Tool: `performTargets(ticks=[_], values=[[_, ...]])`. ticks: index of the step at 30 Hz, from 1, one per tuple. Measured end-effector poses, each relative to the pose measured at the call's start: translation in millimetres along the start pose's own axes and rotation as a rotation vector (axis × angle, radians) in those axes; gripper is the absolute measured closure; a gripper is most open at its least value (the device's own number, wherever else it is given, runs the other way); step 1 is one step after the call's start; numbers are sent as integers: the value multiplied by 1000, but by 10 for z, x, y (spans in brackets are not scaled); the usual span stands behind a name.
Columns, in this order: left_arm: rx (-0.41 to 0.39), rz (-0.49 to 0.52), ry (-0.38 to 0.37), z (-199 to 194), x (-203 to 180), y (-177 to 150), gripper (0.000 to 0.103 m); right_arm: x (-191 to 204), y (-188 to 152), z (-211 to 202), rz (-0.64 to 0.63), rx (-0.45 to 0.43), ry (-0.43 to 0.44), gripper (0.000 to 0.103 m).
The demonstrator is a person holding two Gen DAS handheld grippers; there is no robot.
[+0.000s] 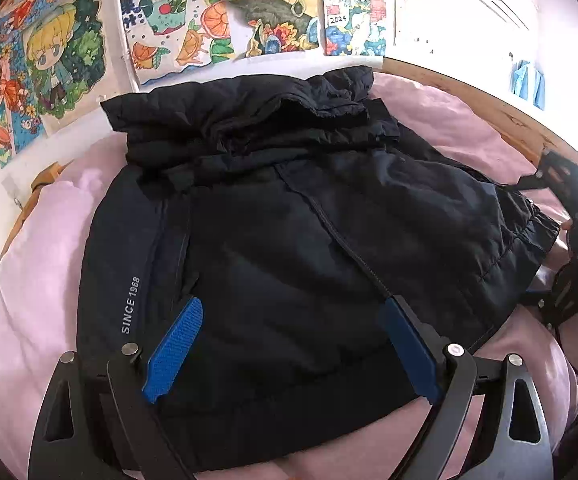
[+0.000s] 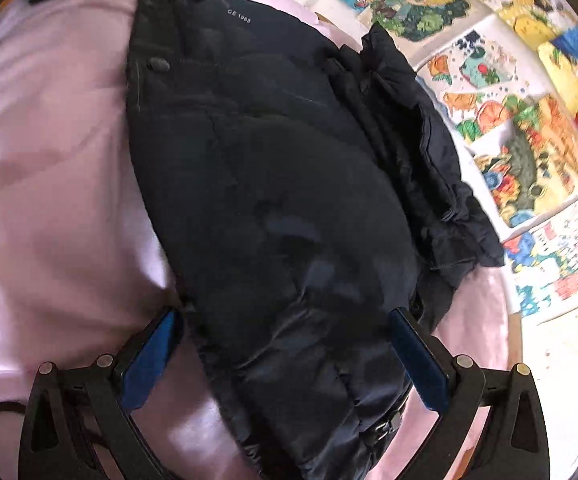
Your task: Fold large clothes
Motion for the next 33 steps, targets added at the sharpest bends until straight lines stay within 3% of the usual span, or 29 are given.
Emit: performTargets(ticks=[4, 7, 9, 11, 14, 16, 25, 31, 33], values=[[-2, -19, -13, -25, 1, -10, 14, -118, 58, -114, -130, -84, -202, 0], [-16, -31, -43, -79, -5, 3, 14, -178, 64, -136, -151, -98, -238, 4], [-29, -36, -64, -125, -29, 15, 14, -212, 53, -123, -146, -93, -222, 18], [-43, -36, -80, -170, -55, 29, 14, -244, 49, -121, -117, -88, -180, 45], [-63, -29, -96, -229, -92, 50, 14, -193, 116, -206, -80, -95, -118, 69], [-72, -19, -102, -259, -124, 64, 14, -204, 156, -232, -66, -91, -68, 77], [-90, 68, -176, -481, -262, 95, 14, -615, 454, -324, 171, -74, 69, 86], [-35, 174, -116, -419, -286, -108, 14, -1094, 692, -342, 465, -71, 183, 89], [13, 183, -59, -276, -226, -186, 14, -1210, 746, -348, 526, -73, 203, 89]])
Point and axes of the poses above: each gripper's, at about its wrist camera, not at the fingertips, and z roughly the way its jaws point, x to its left, y to its top, the point moved 10 cm from there along z, roughly the way its jaws point, and after that the axes turned 2 degrees about -y, right-handed, at the moved point
